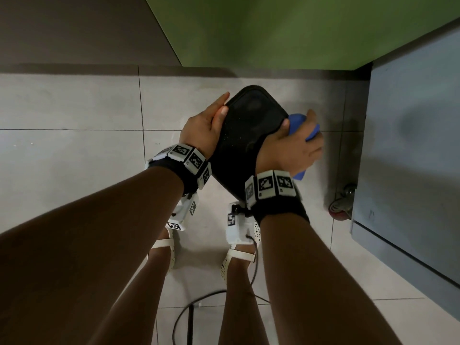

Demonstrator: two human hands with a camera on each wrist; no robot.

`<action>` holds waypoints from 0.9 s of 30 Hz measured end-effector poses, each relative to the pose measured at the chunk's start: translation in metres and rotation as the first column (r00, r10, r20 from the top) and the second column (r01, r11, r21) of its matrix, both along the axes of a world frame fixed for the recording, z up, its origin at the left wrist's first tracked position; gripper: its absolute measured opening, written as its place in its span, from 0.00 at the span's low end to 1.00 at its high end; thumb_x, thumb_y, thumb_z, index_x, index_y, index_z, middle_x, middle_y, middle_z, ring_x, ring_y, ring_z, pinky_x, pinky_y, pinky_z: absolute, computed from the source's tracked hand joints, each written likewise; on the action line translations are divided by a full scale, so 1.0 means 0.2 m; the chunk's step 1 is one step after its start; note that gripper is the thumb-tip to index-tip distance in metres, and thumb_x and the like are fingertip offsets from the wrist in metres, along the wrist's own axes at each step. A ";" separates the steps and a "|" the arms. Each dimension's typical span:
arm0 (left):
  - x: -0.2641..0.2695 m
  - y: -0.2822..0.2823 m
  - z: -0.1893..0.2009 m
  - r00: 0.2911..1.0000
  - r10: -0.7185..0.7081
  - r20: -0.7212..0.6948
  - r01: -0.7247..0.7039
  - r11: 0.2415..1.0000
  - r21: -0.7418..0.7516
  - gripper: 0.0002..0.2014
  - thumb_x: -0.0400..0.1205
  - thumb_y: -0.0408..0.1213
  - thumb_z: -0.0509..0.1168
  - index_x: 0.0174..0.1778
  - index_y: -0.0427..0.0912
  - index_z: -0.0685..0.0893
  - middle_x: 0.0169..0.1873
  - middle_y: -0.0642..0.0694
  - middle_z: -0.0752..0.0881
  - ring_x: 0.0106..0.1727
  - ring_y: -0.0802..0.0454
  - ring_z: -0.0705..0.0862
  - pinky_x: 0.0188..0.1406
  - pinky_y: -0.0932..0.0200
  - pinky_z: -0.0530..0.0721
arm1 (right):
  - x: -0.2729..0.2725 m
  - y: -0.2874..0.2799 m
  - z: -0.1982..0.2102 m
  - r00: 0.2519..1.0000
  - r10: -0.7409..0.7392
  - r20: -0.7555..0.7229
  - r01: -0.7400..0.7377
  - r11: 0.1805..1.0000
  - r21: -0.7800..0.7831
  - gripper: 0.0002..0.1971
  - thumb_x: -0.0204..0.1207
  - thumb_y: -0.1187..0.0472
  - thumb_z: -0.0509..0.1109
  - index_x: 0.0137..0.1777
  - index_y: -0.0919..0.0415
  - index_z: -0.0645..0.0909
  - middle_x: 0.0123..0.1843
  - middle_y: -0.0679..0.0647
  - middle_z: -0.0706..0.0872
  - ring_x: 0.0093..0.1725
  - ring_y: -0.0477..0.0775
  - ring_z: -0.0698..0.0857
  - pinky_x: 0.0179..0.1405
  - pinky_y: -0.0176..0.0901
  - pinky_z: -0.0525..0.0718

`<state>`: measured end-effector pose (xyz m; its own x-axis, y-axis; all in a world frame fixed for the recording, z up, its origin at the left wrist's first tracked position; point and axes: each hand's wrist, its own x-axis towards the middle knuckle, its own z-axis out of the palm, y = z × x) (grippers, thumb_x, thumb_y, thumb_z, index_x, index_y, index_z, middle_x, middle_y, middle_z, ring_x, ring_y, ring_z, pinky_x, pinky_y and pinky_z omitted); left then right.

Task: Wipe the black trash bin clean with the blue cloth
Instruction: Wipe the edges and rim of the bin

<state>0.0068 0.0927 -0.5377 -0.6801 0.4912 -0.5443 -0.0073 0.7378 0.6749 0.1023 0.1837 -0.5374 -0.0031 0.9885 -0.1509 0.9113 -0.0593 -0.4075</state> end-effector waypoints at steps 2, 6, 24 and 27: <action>0.02 -0.02 0.02 0.999 0.024 -0.026 -0.024 1.000 -0.008 0.22 0.87 0.46 0.47 0.79 0.59 0.58 0.65 0.38 0.83 0.63 0.40 0.82 0.55 0.63 0.71 | -0.01 0.04 0.00 0.988 0.151 -0.034 -0.150 0.988 0.028 0.23 0.77 0.53 0.65 0.73 0.52 0.71 0.67 0.63 0.75 0.65 0.63 0.74 0.65 0.54 0.71; 0.10 -0.09 0.04 0.998 0.029 0.049 -0.030 0.999 0.019 0.25 0.87 0.42 0.44 0.81 0.57 0.48 0.69 0.39 0.78 0.65 0.38 0.80 0.62 0.58 0.72 | -0.04 0.13 0.02 0.899 0.425 -0.106 -0.417 0.904 0.092 0.23 0.72 0.53 0.68 0.68 0.53 0.76 0.62 0.62 0.79 0.62 0.64 0.77 0.63 0.54 0.75; -0.09 -0.03 -0.03 0.978 0.208 -0.017 -0.206 0.974 0.097 0.16 0.83 0.47 0.59 0.62 0.45 0.84 0.60 0.44 0.87 0.63 0.50 0.83 0.66 0.60 0.77 | -0.18 0.05 0.00 0.718 0.693 -0.054 -0.691 0.720 0.060 0.23 0.78 0.50 0.62 0.72 0.52 0.72 0.68 0.61 0.76 0.70 0.62 0.72 0.72 0.65 0.66; -0.09 -0.03 -0.04 0.974 0.226 0.004 -0.225 0.970 0.096 0.17 0.82 0.48 0.60 0.62 0.46 0.84 0.60 0.45 0.86 0.64 0.51 0.82 0.69 0.57 0.77 | -0.09 0.03 0.00 0.841 0.535 -0.079 -0.532 0.845 0.056 0.24 0.79 0.48 0.58 0.73 0.54 0.70 0.68 0.63 0.76 0.66 0.62 0.76 0.67 0.61 0.75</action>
<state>-0.0114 0.0866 -0.5453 -0.7827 0.3742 -0.4973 -0.1613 0.6498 0.7428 0.0840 0.1889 -0.5373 -0.5429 0.8345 -0.0941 0.7587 0.4393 -0.4811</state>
